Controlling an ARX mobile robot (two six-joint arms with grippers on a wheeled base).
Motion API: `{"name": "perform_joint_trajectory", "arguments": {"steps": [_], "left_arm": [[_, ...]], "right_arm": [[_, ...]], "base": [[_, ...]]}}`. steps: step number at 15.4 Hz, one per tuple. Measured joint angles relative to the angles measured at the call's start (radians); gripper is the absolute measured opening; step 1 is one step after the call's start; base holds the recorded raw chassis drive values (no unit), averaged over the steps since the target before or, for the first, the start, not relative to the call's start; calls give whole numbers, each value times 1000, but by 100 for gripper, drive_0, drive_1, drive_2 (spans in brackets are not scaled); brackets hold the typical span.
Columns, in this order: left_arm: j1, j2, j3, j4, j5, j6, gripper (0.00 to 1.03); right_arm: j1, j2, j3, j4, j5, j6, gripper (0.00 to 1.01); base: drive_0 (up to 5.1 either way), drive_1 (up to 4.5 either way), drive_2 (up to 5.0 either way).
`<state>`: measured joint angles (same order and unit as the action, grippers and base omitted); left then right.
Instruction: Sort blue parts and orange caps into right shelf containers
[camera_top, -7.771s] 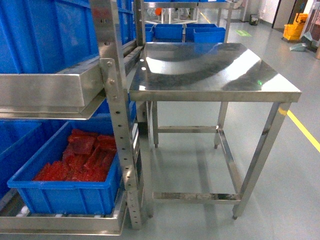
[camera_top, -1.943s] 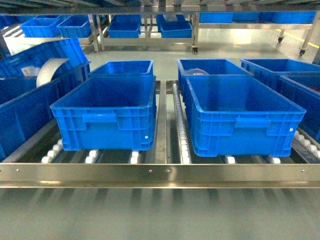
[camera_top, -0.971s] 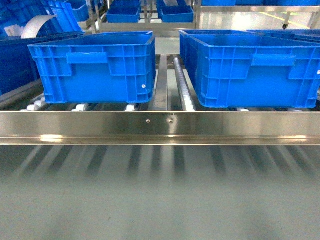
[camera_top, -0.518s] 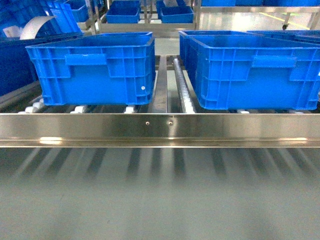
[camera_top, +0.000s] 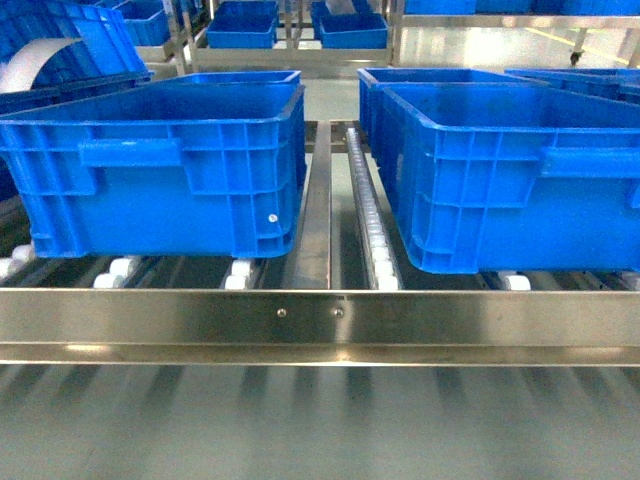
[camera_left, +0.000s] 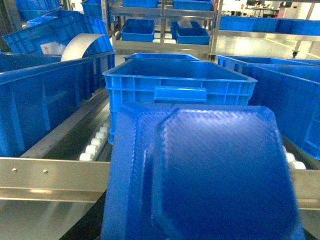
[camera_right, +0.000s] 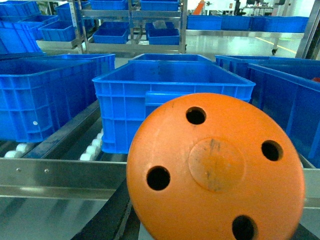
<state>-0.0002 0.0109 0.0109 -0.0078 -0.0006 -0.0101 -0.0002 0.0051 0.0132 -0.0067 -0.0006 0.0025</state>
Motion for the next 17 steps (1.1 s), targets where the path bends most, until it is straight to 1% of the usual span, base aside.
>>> {"name": "perform_joint_trajectory", "arguments": {"steps": [10, 11, 17], "left_arm": [[0, 0, 0, 3, 0, 0, 43], [0, 0, 0, -1, -1, 0, 43], [0, 0, 0, 0, 0, 0, 43]], "right_arm": [[0, 0, 0, 2, 0, 0, 43], [0, 0, 0, 0, 0, 0, 43], [0, 0, 0, 0, 0, 0, 43]], "base": [[4, 430, -422], [5, 188, -178], [0, 0, 0]]}}
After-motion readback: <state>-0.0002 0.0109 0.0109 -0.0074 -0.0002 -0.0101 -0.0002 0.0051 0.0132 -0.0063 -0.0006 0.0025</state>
